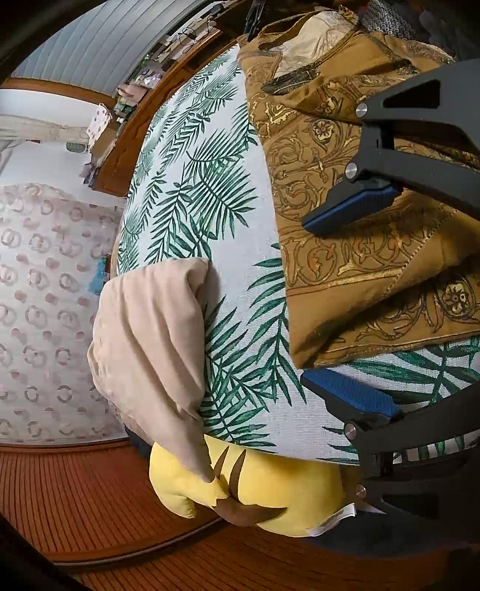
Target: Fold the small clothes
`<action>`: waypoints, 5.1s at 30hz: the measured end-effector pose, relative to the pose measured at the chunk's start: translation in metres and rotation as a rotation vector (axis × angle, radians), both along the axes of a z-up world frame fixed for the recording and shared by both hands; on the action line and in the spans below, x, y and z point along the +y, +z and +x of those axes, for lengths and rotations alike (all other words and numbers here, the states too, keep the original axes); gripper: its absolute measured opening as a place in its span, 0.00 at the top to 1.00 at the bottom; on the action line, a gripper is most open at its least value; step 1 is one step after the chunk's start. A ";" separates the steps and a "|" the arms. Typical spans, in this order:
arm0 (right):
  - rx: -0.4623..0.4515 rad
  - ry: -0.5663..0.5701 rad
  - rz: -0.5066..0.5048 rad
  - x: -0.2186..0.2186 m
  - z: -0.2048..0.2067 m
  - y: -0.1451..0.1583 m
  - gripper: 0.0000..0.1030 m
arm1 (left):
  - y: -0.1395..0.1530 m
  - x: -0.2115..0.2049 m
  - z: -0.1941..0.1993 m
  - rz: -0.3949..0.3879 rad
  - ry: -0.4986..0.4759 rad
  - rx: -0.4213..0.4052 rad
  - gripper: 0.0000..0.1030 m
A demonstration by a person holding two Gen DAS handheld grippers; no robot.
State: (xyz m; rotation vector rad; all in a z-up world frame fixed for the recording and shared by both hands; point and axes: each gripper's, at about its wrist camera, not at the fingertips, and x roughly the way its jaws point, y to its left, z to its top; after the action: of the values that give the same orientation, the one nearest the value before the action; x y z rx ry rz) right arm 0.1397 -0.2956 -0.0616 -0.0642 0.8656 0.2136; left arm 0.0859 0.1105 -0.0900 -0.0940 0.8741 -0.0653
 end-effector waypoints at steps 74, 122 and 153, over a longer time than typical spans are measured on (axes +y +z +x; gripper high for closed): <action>-0.177 -0.118 0.003 0.005 0.116 0.110 0.49 | 0.135 -0.016 0.128 0.077 -0.127 -0.294 0.29; -0.022 -0.083 -0.038 -0.043 0.086 0.081 0.46 | 0.044 -0.049 0.126 0.130 -0.067 -0.058 0.68; -0.027 -0.128 0.080 -0.077 0.074 0.077 0.46 | 0.050 -0.048 0.114 0.081 -0.046 -0.089 0.95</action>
State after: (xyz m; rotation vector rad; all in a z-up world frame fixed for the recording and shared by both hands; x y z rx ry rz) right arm 0.2133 -0.3725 0.0154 0.0629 0.8308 0.1272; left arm 0.1997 0.0625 -0.0400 0.0048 0.7886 -0.0770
